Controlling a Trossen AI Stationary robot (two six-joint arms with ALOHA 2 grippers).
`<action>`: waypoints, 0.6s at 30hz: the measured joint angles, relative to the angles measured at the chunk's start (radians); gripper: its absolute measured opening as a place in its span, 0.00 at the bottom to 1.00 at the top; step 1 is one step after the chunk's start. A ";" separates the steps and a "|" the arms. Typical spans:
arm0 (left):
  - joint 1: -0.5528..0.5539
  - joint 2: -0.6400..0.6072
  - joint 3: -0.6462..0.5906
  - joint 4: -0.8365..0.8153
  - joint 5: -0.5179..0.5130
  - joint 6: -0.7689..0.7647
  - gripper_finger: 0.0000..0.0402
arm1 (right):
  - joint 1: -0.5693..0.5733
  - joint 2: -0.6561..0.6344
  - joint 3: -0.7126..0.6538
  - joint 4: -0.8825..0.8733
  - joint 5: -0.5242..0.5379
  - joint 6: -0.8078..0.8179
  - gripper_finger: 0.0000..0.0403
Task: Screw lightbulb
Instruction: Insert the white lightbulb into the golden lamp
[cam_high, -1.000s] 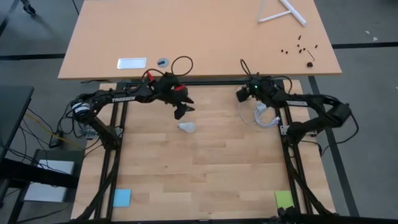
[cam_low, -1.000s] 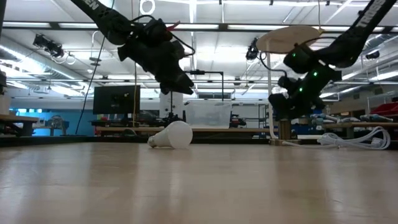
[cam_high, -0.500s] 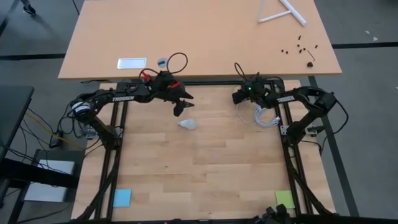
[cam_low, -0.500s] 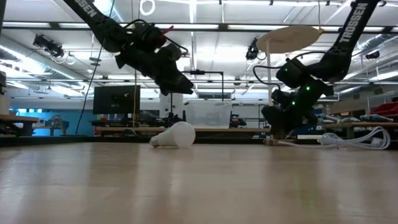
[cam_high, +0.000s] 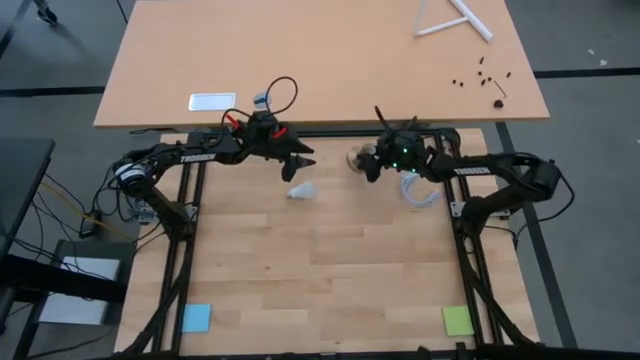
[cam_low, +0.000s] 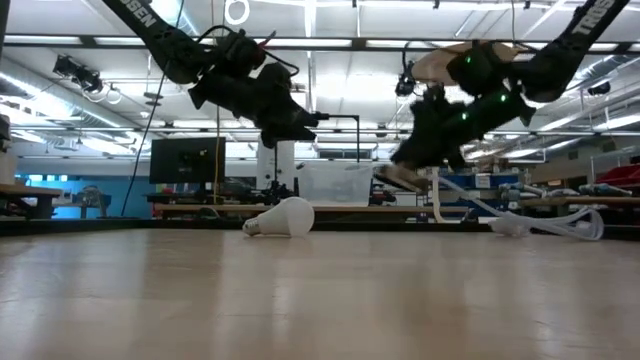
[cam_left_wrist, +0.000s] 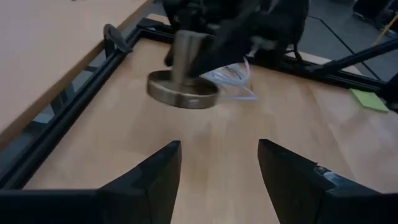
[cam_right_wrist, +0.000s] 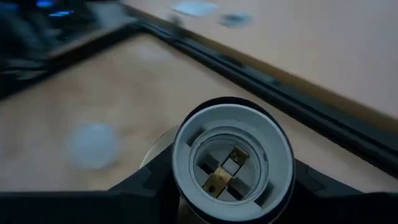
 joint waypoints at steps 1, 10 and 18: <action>-0.012 0.000 0.001 0.000 -0.002 0.000 0.54 | 0.020 -0.014 0.000 0.005 -0.002 -0.012 0.45; -0.123 0.001 0.001 -0.049 -0.073 0.037 0.55 | 0.158 0.040 0.000 0.023 0.000 -0.097 0.45; -0.170 0.001 0.001 -0.075 -0.082 0.036 0.55 | 0.297 0.185 0.000 0.047 0.002 -0.173 0.45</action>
